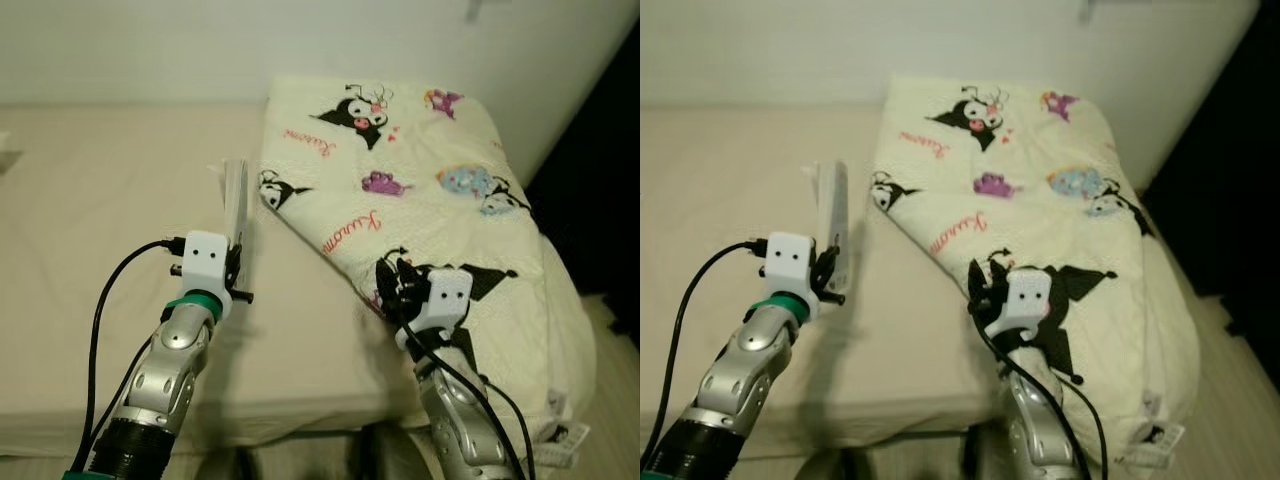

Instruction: Clean up the room

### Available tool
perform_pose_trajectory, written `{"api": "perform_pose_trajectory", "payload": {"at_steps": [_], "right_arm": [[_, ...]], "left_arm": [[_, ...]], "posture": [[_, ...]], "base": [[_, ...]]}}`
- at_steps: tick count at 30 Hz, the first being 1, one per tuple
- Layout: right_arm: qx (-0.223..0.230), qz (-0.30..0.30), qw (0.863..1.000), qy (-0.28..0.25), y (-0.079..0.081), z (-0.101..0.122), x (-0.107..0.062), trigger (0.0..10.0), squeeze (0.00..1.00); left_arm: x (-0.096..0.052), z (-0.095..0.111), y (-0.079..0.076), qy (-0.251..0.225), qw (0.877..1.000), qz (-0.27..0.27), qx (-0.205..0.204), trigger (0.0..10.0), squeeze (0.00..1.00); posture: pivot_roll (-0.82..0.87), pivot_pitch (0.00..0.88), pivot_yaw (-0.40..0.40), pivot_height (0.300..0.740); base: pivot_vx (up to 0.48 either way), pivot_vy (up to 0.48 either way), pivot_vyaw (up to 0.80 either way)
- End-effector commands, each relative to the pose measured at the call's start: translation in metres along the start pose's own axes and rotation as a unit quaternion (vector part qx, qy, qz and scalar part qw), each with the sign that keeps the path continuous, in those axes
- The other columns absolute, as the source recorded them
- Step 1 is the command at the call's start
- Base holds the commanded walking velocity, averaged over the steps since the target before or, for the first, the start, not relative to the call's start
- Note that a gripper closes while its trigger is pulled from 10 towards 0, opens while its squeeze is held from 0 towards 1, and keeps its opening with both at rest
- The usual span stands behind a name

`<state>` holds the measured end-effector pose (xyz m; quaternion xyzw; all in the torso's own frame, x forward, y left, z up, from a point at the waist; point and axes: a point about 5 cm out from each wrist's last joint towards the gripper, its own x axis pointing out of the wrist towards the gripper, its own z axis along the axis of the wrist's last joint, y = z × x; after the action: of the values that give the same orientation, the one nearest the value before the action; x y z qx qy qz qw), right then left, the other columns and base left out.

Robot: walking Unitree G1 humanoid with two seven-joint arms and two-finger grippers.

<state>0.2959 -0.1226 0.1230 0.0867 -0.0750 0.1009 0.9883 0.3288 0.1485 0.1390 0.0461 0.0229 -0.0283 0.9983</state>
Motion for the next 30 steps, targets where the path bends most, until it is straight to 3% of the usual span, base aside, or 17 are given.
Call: {"api": "perform_pose_trajectory", "payload": {"at_steps": [1, 10, 21, 25, 30], "right_arm": [[0.0, 0.001, 1.0, 0.007, 0.001, -0.004, -0.001, 10.0, 0.0], [0.0, -0.001, 1.0, 0.008, 0.002, -0.005, -0.001, 10.0, 0.0], [-0.002, -0.009, 1.0, 0.009, 0.0, -0.008, -0.002, 10.0, 0.0], [-0.007, -0.01, 1.0, 0.016, -0.001, -0.012, -0.001, 10.0, 0.0], [-0.009, -0.009, 1.0, 0.017, -0.002, -0.013, 0.002, 10.0, 0.0]], "left_arm": [[0.002, 0.007, 0.003, -0.013, 1.0, 0.002, -0.002, 10.0, 0.0], [0.001, 0.008, 0.0, -0.019, 1.0, -0.008, 0.012, 10.0, 0.0], [0.0, 0.005, -0.001, -0.016, 1.0, -0.004, 0.021, 10.0, 0.0], [-0.002, 0.0, -0.001, -0.019, 0.998, 0.015, 0.051, 10.0, 0.0], [-0.003, -0.003, -0.001, -0.015, 0.999, 0.02, 0.042, 10.0, 0.0]], "posture": [[-0.07, 0.038, 0.066, 0.705], [-0.07, 0.037, 0.072, 0.74], [-0.07, 0.035, 0.074, 0.74], [-0.07, 0.036, 0.072, 0.74], [-0.07, 0.036, 0.072, 0.74]], "base": [[0.0, 0.0, 0.0], [0.0, 0.0, 0.0], [0.0, 0.0, 0.0], [0.0, 0.0, 0.0], [0.0, 0.0, 0.0]]}}
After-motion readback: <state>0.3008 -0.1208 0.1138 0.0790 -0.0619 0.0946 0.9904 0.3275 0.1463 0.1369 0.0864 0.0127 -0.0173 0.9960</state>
